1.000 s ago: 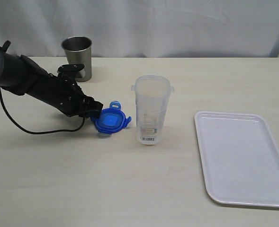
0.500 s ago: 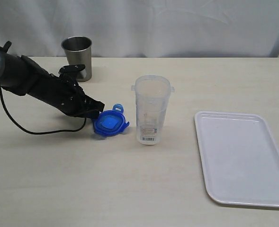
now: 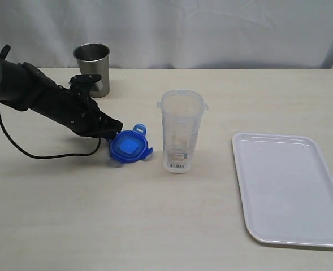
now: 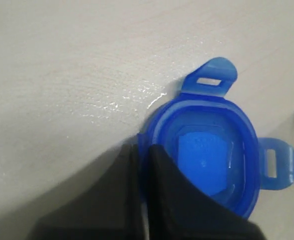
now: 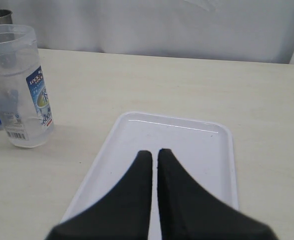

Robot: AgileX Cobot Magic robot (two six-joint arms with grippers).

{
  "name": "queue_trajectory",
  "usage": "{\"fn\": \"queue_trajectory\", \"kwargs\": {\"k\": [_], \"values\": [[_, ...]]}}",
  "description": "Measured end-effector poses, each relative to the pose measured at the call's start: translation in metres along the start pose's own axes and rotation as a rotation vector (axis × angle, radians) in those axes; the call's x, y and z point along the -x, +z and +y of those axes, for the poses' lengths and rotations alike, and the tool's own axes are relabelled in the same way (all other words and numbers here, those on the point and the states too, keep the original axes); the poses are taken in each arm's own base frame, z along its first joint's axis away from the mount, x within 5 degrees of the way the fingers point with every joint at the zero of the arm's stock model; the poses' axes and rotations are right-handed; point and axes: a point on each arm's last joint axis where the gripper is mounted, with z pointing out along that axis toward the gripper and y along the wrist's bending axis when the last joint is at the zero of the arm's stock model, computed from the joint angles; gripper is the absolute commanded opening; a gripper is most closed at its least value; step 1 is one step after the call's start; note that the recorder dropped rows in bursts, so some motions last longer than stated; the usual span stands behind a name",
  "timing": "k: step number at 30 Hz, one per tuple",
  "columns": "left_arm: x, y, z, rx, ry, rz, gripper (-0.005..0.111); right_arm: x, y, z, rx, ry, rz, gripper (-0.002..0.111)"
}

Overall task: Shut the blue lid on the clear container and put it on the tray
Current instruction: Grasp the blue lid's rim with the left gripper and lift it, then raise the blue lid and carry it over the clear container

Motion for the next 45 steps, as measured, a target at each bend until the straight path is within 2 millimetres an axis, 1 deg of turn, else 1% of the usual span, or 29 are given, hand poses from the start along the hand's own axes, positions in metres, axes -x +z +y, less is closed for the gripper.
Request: {"fn": "queue_trajectory", "kwargs": {"k": [1, 4, 12, 18, 24, 26, 31, 32, 37, 41, 45], "values": [[0.002, -0.003, -0.001, 0.001, 0.004, -0.009, 0.0, 0.0, 0.0, 0.0, 0.0, 0.0, 0.0, 0.004], [0.014, -0.022, -0.009, 0.0, 0.027, -0.057, 0.0, 0.0, 0.0, 0.0, 0.0, 0.0, 0.0, 0.004], [0.034, -0.066, -0.029, -0.013, 0.088, -0.154, 0.0, 0.0, 0.0, 0.0, 0.0, 0.0, 0.0, 0.004], [0.04, -0.081, -0.035, 0.0, 0.112, -0.197, 0.0, 0.0, 0.0, 0.0, 0.0, 0.0, 0.0, 0.004], [0.046, -0.084, -0.033, 0.064, 0.179, -0.259, 0.0, 0.0, 0.0, 0.0, 0.0, 0.0, 0.0, 0.004], [0.049, -0.083, -0.036, 0.088, 0.217, -0.276, 0.0, 0.0, 0.0, 0.0, 0.0, 0.0, 0.0, 0.004], [0.051, -0.073, -0.062, 0.112, 0.372, -0.293, 0.0, 0.0, 0.0, 0.0, 0.0, 0.0, 0.0, 0.004], [0.051, -0.07, -0.071, 0.115, 0.419, -0.296, 0.0, 0.0, 0.0, 0.0, 0.0, 0.0, 0.0, 0.004], [0.055, -0.061, -0.101, 0.205, 0.545, -0.361, 0.0, 0.0, 0.0, 0.0, 0.0, 0.0, 0.0, 0.004], [0.061, -0.06, -0.114, 0.337, 0.637, -0.435, 0.0, 0.0, 0.0, 0.0, 0.0, 0.0, 0.0, 0.004], [0.062, -0.06, -0.127, 0.405, 0.75, -0.461, 0.0, 0.0, 0.0, 0.0, 0.0, 0.0, 0.0, 0.004]]}}
